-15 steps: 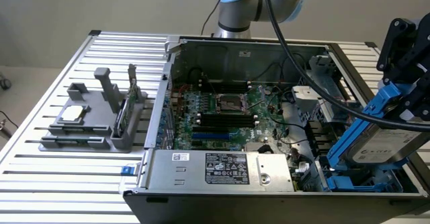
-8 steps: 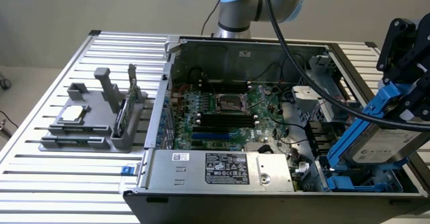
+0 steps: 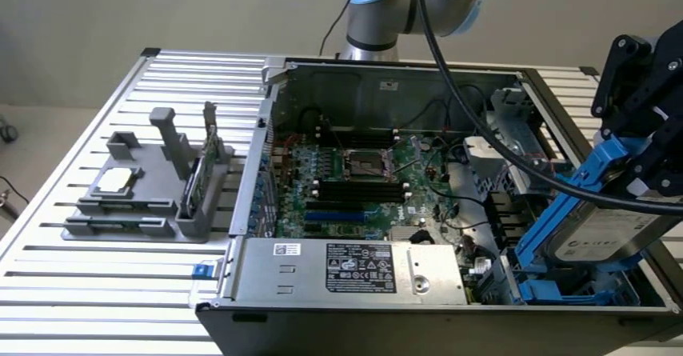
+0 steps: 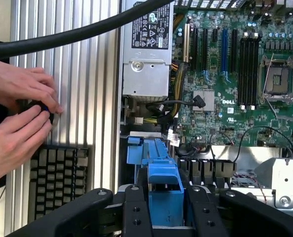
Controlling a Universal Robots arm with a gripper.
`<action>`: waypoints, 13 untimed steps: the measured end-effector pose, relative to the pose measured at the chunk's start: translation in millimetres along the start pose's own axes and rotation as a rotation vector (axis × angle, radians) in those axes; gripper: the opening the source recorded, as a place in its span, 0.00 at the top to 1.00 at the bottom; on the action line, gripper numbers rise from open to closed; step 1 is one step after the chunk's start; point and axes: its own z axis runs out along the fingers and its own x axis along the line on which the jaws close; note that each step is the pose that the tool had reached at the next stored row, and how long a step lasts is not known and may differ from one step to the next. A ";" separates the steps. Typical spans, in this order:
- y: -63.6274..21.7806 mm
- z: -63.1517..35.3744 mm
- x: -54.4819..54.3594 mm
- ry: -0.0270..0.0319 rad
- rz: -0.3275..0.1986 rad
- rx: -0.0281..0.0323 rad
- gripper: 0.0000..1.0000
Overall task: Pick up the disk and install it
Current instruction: 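Insert the disk into the insertion slot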
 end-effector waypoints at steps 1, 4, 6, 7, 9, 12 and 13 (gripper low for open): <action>0.0 0.0 0.0 0.0002 0.000 0.0000 0.67; 0.4 0.4 -0.1 -0.0003 0.003 0.0000 0.67; 0.4 0.5 -0.1 -0.0001 0.003 0.0000 0.67; 0.4 0.7 -0.1 -0.0001 0.003 0.0000 0.67; 0.3 1.6 -0.2 -0.0002 0.003 0.0001 0.67; 0.1 3.6 -0.2 -0.0003 0.003 0.0001 0.67; 0.1 4.1 -0.2 -0.0002 0.003 0.0001 0.67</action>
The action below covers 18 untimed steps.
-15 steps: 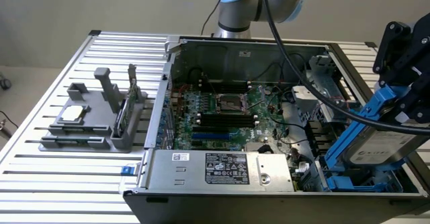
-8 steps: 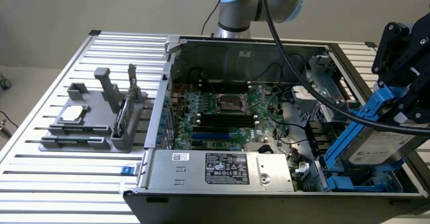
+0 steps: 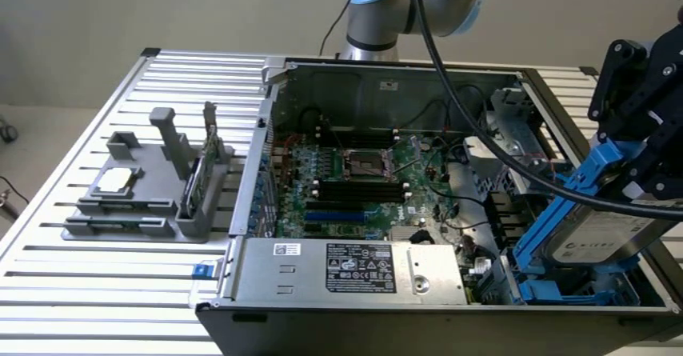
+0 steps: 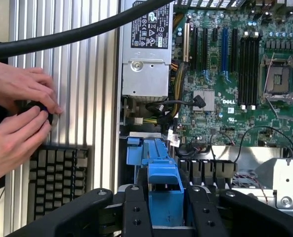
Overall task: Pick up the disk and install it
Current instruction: 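Insert the disk into the insertion slot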
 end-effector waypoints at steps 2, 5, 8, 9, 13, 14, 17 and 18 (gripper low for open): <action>-0.1 1.0 -0.1 -0.0002 0.000 0.0000 0.67; -0.2 1.9 -0.9 -0.0002 0.001 0.0000 0.67; -0.3 2.9 -2.0 -0.0004 0.002 0.0000 0.67; -0.3 3.4 -2.2 -0.0006 0.003 0.0000 0.67; -0.5 5.1 -2.3 -0.0003 0.003 0.0000 0.67; -0.5 5.7 -2.4 -0.0004 0.003 0.0000 0.67; -0.6 7.1 -2.6 -0.0006 0.003 0.0000 0.67; -0.7 7.5 -2.6 -0.0006 0.003 0.0000 0.67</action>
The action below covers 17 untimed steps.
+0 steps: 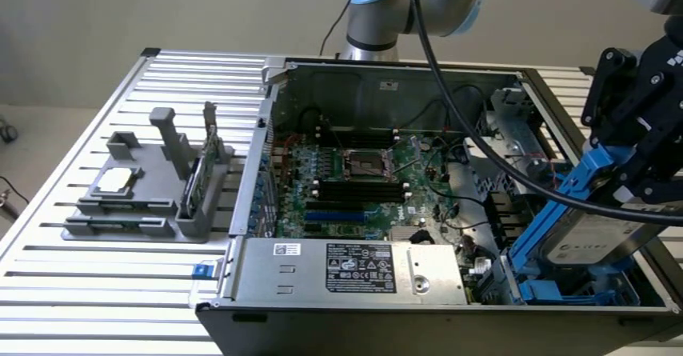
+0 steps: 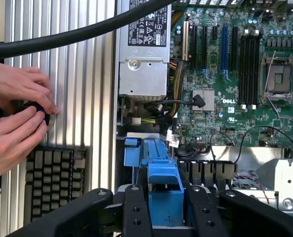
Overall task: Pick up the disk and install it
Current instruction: 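Insert the disk into the insertion slot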
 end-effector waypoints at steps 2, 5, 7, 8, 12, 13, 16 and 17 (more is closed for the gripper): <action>-0.2 0.6 -0.1 0.0000 0.000 0.0000 0.67; -1.0 1.3 -0.4 0.0000 0.000 0.0001 0.67; -1.2 2.0 -0.4 0.0000 0.000 0.0001 0.67; -1.3 2.4 -0.4 0.0000 0.000 0.0000 0.67; -1.4 4.2 -0.5 0.0000 0.000 0.0000 0.67; -1.5 4.7 -0.5 0.0000 0.000 0.0000 0.67; -1.6 6.3 -0.5 0.0000 0.000 0.0000 0.67; -1.7 7.1 -0.5 0.0000 0.000 0.0000 0.67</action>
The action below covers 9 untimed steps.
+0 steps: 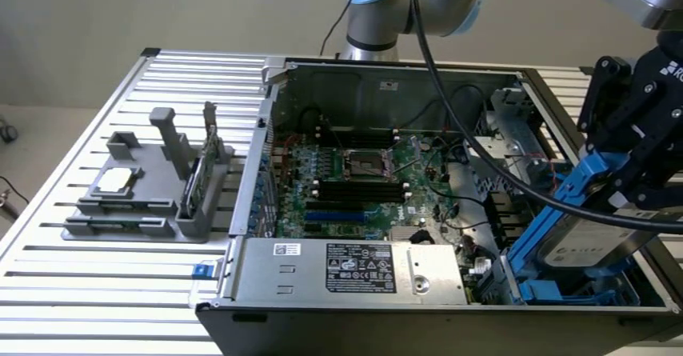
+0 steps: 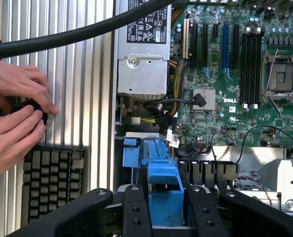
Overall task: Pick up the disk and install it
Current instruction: 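Insert the disk into the insertion slot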
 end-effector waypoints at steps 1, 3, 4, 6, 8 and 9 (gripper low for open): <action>-0.1 1.6 0.0 -0.0002 0.000 0.0001 0.67; -0.3 3.0 0.0 -0.0011 0.000 0.0002 0.67; -0.3 3.6 -0.1 -0.0014 0.000 0.0003 0.67; -0.4 4.6 -0.1 -0.0025 0.000 0.0003 0.67; -0.4 5.1 0.0 -0.0043 0.000 0.0004 0.67; -0.5 5.4 -0.1 -0.0052 0.000 0.0007 0.67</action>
